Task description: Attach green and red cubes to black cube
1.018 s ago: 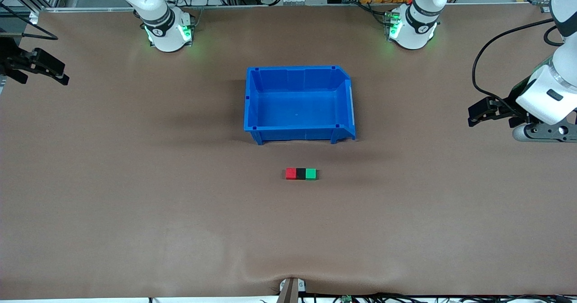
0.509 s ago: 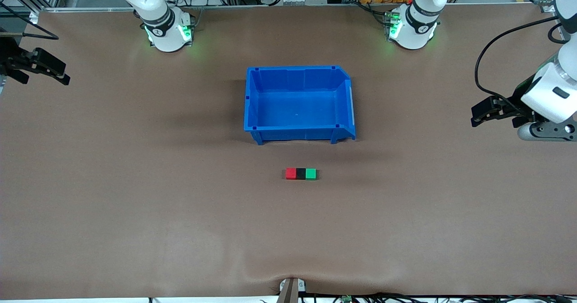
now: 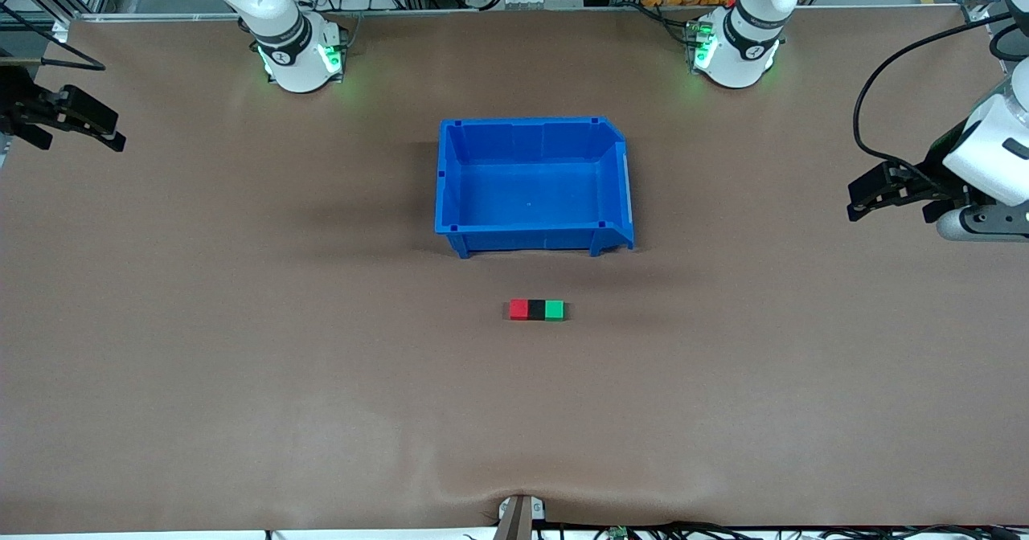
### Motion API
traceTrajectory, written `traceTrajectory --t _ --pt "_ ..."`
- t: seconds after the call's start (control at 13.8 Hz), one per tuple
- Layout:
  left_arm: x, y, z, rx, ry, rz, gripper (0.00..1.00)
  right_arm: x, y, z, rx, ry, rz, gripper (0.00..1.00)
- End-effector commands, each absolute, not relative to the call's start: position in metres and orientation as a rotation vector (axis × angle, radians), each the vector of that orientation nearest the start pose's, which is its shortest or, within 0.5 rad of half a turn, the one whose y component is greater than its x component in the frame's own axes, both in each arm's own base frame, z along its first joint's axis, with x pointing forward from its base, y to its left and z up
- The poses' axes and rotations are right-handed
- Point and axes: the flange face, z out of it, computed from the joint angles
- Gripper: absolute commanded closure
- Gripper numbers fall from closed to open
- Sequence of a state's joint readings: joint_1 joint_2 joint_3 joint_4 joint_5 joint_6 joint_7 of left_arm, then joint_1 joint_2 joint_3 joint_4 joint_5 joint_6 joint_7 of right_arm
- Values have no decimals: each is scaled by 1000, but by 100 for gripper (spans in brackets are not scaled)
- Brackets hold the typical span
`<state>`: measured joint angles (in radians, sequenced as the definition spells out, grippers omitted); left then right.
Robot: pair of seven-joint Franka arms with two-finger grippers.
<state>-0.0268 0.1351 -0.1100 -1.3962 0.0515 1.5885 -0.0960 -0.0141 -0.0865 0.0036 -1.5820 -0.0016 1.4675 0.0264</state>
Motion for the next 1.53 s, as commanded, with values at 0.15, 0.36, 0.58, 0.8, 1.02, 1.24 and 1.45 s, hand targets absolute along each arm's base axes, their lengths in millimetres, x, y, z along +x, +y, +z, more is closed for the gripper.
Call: traceTrajectory --t 0.15,0.36,0.58,0.8,1.02,1.24,1.45 --pt "579 -70 646 -3101 63 -63 0 509 -4 663 -3128 43 38 0" --pt "575 -55 647 -3101 51 -33 0 510 -3 662 -3128 41 41 0" --pt "567 -49 658 -3105 38 -39 0 510 -4 662 -3128 43 41 0" --pt "552 -50 672 -3102 73 -38 0 510 -4 662 -3128 43 41 0" --pt "543 -52 678 -3099 80 -50 0 510 -3 662 -3128 41 41 0" --pt "531 -54 678 -3096 89 -43 0 509 -4 662 -3128 43 43 0" --pt "530 -56 676 -3095 106 -38 0 509 -4 662 -3128 43 43 0"
